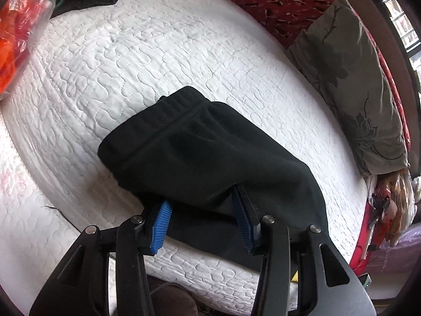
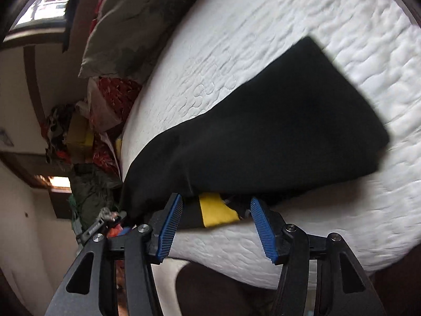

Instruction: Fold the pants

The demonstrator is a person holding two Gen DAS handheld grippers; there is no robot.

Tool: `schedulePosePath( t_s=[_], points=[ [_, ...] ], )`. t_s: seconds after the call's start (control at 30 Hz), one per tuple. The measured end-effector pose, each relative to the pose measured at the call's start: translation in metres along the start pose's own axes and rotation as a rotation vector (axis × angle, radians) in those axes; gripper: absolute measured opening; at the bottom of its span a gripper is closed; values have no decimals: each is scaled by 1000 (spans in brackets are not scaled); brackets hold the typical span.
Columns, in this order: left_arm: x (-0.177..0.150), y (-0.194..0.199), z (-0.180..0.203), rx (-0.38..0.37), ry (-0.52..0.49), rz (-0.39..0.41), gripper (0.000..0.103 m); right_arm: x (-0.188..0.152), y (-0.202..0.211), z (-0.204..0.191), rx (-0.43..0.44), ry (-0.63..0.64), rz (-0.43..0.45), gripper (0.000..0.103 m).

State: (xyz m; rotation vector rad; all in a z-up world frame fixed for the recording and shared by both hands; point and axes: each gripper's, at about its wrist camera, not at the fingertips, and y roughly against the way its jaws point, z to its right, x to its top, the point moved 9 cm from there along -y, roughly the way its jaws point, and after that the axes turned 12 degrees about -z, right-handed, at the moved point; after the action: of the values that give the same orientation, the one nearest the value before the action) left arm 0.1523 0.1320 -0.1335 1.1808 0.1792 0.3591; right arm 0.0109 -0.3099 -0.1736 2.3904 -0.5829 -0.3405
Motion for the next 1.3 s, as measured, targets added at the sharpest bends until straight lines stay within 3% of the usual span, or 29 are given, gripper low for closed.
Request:
schedulePosePath(
  t_s=[0.3, 0.33, 0.4, 0.43, 0.57, 0.7, 0.8, 0.93, 1.07, 1.17, 1.23, 1.3],
  points=[
    [19, -13, -2, -23, 68, -17, 43, 19, -31, -6, 140, -132, 24, 56],
    [19, -13, -1, -31, 79, -22, 42, 21, -32, -7, 148, -139, 29, 51],
    [22, -11, 1, -52, 96, -30, 22, 25, -35, -8, 159, -141, 38, 26],
    [22, -9, 2, -60, 97, -33, 13, 26, -35, -9, 163, -138, 37, 8],
    [11, 15, 1, -120, 99, -7, 11, 26, -15, -23, 236, -108, 66, 7],
    [-11, 15, -13, -84, 75, -6, 11, 13, 10, -31, 272, -39, 54, 7],
    [-24, -3, -32, -31, 95, -34, 11, 1, 11, -11, 232, -42, 22, 7],
    [-28, -13, -48, -35, 144, -63, 11, -3, -2, 21, 181, -107, 0, 11],
    [-40, 0, -49, -43, 103, -43, 11, -7, -1, 29, 139, -97, -11, 15],
    [-55, 14, -51, -100, 64, -49, 12, -12, 16, 28, 110, -57, -37, 28],
    [-58, 25, -54, -128, 44, -38, 12, -15, 37, 30, 99, -19, -24, 30],
    [-55, 42, -54, -101, 1, 8, 12, -10, 63, 31, 104, 3, 20, 30]
  ],
)
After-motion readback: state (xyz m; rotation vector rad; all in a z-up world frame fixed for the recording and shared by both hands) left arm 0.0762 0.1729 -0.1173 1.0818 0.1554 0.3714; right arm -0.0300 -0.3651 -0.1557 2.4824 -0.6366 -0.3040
